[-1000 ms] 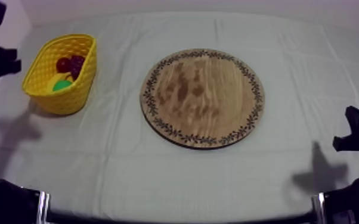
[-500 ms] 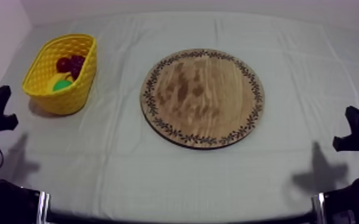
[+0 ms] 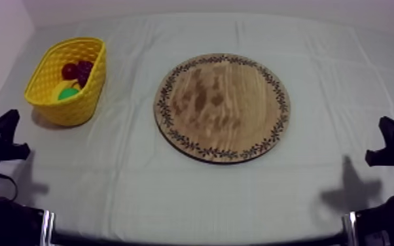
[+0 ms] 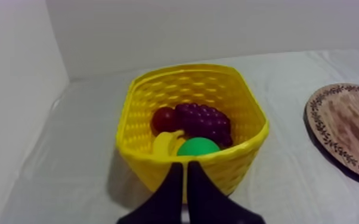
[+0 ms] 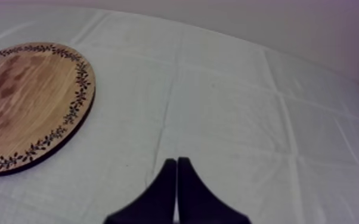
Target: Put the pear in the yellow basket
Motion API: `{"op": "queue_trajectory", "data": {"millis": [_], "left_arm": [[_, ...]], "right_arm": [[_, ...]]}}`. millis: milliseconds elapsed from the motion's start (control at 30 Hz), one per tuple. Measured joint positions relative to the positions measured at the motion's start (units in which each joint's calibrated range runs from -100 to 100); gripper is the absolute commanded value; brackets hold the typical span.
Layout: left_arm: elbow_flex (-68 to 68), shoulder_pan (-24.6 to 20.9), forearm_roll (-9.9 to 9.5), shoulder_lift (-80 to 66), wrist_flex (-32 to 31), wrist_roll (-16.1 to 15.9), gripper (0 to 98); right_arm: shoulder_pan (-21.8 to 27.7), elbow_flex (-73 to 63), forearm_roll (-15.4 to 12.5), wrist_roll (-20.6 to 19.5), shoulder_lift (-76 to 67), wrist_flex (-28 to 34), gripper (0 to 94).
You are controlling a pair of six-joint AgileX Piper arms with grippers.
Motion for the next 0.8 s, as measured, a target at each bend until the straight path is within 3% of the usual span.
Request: {"op": "queue_trajectory", "data": {"millis": [433,800], "left_arm": [[0.20,-1.09,0.40,-1.19,0.76,2.59,0.1],[0.20,-1.09,0.51,-1.19,0.76,1.47,0.1]], "right_arm": [[0.00,0.00,0.00,0.00,0.00,0.00,0.3],[0.03,0.00,0.00,0.00,0.00,0.00,0.3]]}}
